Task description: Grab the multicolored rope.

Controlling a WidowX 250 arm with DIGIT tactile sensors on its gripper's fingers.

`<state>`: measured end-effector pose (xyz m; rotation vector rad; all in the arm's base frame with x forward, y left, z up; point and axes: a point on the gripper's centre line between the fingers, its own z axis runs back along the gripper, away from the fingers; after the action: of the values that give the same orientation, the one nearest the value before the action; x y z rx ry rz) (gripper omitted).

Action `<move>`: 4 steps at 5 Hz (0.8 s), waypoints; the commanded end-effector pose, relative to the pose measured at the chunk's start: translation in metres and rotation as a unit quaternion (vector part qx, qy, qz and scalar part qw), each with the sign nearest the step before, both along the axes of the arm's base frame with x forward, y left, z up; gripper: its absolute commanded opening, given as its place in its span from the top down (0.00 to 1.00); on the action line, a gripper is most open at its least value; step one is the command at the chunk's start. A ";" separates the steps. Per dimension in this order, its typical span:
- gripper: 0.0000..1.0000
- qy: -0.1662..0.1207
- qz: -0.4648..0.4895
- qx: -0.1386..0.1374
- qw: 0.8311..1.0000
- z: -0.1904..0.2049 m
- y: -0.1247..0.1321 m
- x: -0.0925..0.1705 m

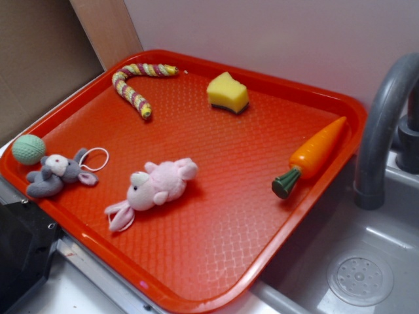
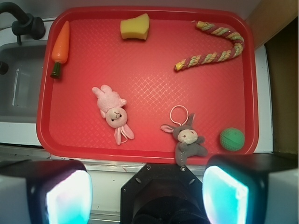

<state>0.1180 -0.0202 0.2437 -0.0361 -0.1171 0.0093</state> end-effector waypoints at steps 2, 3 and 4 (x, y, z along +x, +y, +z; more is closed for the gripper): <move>0.00 -0.038 0.088 0.026 0.995 -0.015 0.020 0.043; 0.00 -0.056 0.174 0.044 0.982 -0.037 0.042 0.073; 0.00 -0.073 0.248 0.061 0.964 -0.062 0.061 0.100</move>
<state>0.2203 0.0326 0.1707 0.1256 -0.2457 0.4962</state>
